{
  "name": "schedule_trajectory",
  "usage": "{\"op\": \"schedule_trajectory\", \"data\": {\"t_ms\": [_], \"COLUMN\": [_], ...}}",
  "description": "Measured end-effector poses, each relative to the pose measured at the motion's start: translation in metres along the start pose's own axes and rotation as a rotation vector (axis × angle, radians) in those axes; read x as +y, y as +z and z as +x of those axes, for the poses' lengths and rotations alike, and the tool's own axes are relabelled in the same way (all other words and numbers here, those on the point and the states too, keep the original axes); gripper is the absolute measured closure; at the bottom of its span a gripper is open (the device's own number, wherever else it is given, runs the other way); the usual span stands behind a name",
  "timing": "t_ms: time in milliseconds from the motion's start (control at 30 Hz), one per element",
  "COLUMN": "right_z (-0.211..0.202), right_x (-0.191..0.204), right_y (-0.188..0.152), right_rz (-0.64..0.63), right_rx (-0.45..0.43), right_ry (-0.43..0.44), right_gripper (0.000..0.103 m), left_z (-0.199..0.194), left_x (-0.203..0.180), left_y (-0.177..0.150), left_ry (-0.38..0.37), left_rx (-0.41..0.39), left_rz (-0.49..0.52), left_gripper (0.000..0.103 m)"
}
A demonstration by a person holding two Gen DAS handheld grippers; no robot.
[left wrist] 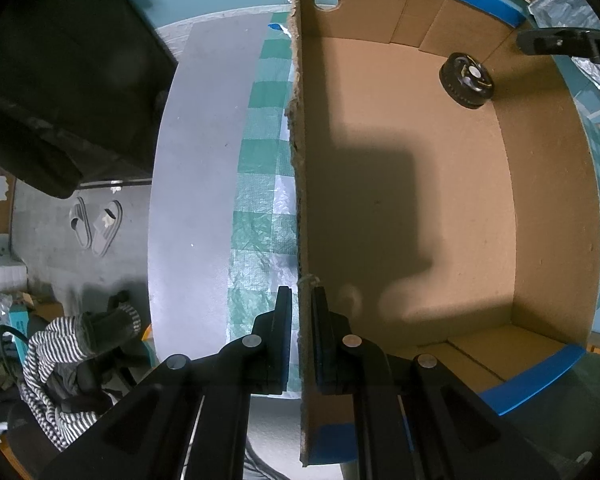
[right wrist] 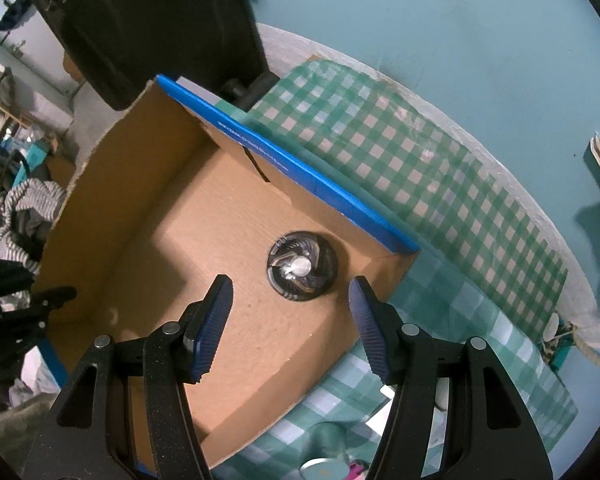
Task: Organize rigid objects
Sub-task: 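Carry the black fan with the right gripper into the box and release, then move the right gripper to the pale green cylinder and grasp it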
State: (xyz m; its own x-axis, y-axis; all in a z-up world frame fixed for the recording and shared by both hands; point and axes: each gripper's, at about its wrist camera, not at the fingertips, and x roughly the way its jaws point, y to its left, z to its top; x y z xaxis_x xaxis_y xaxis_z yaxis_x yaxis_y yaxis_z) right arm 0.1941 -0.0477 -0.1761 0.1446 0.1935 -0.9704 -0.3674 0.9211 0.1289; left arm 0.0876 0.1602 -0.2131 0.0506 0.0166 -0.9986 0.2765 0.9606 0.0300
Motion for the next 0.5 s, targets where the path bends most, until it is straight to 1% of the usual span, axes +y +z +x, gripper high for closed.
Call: {"op": "schedule_trajectory", "data": {"t_ms": [200, 500], "right_z": [-0.020, -0.051], "right_x": [-0.004, -0.019], "right_y": [-0.007, -0.032], "right_rz": [0.023, 0.075], "right_rx": [-0.039, -0.067], "right_ry": [0.019, 0.003], "right_gripper": [0.041, 0.040], "left_z": [0.000, -0.002], "left_x": [0.000, 0.002], "left_y": [-0.002, -0.003], "left_ry": [0.000, -0.002], "left_rx": [-0.002, -0.010], "left_rz": [0.001, 0.010], "left_gripper": [0.094, 0.094]}}
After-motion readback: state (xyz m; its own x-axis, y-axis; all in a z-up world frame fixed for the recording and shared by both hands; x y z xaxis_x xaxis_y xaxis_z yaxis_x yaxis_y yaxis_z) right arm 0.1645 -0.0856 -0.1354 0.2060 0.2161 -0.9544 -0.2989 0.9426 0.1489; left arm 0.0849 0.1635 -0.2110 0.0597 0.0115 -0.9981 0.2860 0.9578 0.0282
